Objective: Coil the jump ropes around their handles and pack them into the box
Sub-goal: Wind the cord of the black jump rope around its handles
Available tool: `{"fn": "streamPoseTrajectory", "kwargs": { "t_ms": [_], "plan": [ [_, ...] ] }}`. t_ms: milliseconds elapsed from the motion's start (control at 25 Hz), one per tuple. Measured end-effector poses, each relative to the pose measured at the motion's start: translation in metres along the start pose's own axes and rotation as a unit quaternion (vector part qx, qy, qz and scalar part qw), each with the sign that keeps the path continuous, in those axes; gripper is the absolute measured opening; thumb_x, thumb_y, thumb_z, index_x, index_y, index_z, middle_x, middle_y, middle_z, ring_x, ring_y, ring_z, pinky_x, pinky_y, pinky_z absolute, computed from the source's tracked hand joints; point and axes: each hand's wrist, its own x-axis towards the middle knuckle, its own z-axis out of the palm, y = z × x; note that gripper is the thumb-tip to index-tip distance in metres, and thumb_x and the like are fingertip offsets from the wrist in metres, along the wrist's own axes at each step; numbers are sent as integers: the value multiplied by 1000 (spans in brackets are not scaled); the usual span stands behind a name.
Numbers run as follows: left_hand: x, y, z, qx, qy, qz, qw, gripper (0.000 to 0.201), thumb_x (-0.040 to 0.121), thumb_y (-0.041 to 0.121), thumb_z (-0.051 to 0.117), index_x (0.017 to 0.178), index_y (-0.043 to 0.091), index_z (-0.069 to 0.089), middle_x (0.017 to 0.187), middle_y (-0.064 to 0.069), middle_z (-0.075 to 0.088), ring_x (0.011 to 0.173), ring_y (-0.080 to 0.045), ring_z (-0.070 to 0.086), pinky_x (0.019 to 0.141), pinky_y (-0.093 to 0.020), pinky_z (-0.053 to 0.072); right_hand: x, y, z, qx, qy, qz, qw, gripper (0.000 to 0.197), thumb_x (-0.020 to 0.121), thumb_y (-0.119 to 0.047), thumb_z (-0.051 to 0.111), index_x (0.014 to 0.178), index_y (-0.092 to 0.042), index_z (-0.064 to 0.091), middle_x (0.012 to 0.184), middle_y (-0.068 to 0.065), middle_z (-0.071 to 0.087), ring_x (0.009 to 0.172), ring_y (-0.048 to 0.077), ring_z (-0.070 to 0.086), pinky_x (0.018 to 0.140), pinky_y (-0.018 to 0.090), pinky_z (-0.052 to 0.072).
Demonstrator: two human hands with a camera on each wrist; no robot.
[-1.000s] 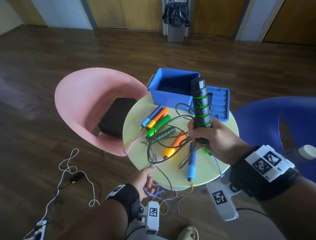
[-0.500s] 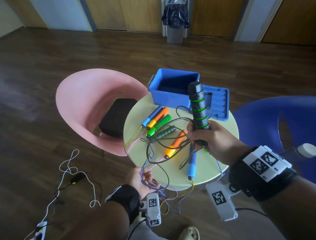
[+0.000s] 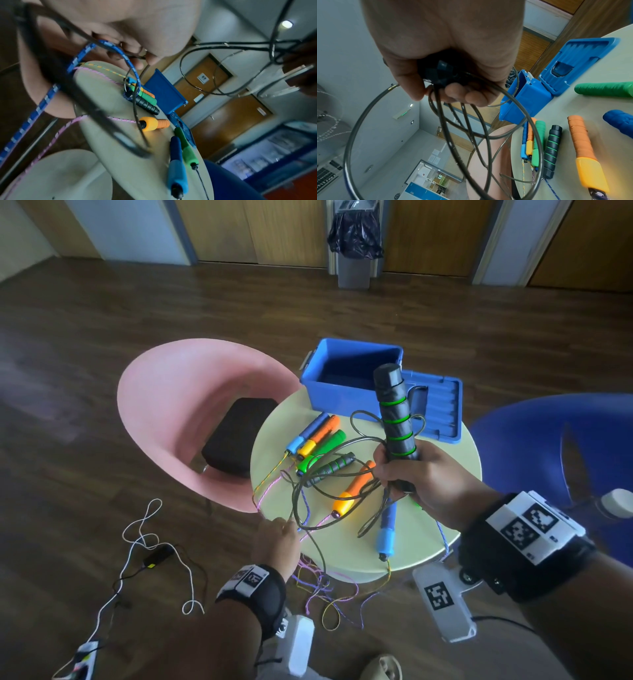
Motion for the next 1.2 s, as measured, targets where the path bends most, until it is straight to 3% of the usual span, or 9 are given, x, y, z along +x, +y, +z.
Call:
{"fn": "streamPoseTrajectory", "kwargs": {
  "t_ms": [160, 280, 360, 440, 520, 680, 760, 1000, 1200],
  "plan": [
    [7, -2, -1, -20, 34, 18, 999, 26, 99, 22, 43, 77, 12, 53, 81, -13, 58, 81, -36, 56, 79, -46, 50, 0, 1, -1, -5, 3, 6, 1000, 8, 72, -12, 66, 73, -11, 58, 65, 8, 49, 58, 22, 41, 55, 25, 36],
    [9, -3, -1, -130, 33, -81, 988, 25, 103, 23, 39, 96, 6, 55, 82, -12, 62, 70, -29, 60, 63, -35, 52, 0, 1, -1, -10, 3, 8, 1000, 8, 72, -12, 66, 73, -11, 58, 65, 7, 49, 60, 24, 40, 57, 29, 35],
    [8, 1, 0, -302, 19, -168, 938, 25, 105, 19, 34, 97, 4, 53, 69, -9, 59, 43, -17, 55, 40, -20, 41, 0, 0, -1, -11, 4, 11, 1000, 8, 72, -12, 66, 73, -12, 58, 65, 8, 48, 61, 24, 40, 57, 29, 35],
    [4, 5, -3, -413, 33, -216, 884, 27, 106, 18, 35, 88, 5, 50, 64, -9, 57, 31, -11, 48, 34, -13, 31, 0, -1, -1, -12, 2, 12, 1000, 8, 72, -12, 66, 73, -13, 58, 66, 9, 47, 60, 23, 40, 57, 28, 36],
    [1, 6, -7, -447, 33, -212, 868, 17, 100, 9, 46, 83, 8, 45, 63, -9, 53, 31, -10, 45, 34, -15, 28, 0, -3, -2, -14, 0, 10, 1000, 8, 72, -12, 65, 73, -11, 58, 66, 11, 47, 59, 23, 40, 56, 24, 37],
    [-3, -3, -14, -254, 57, -95, 961, 39, 67, 13, 74, 77, 17, 37, 63, -4, 41, 51, -21, 38, 52, -30, 32, 1, -5, -3, -18, -2, 15, 1000, 9, 72, -12, 65, 72, -9, 56, 67, 13, 46, 62, 26, 40, 54, 23, 39],
    [-4, -2, -19, -109, 80, -37, 990, 29, 74, 12, 74, 87, 14, 49, 74, -6, 54, 66, -26, 51, 63, -32, 38, 1, -5, -4, -22, 0, 17, 1000, 10, 72, -12, 65, 73, -8, 55, 68, 15, 44, 60, 26, 39, 54, 23, 39],
    [1, 3, -41, -66, 95, 60, 991, 14, 87, 13, 65, 97, 21, 59, 82, -3, 64, 73, -17, 59, 65, -26, 41, -3, -11, -5, -45, -6, 11, 999, 10, 72, -13, 65, 72, -10, 56, 68, 14, 44, 60, 23, 39, 54, 24, 35],
    [-1, 7, -71, -111, 103, 85, 985, 12, 85, 10, 67, 82, 22, 66, 56, 3, 54, 51, -17, 48, 56, -30, 41, -5, -15, -8, -61, 37, 6, 997, 15, 72, -16, 67, 76, -6, 56, 66, 10, 46, 56, 19, 39, 52, 22, 35]
  ]
}}
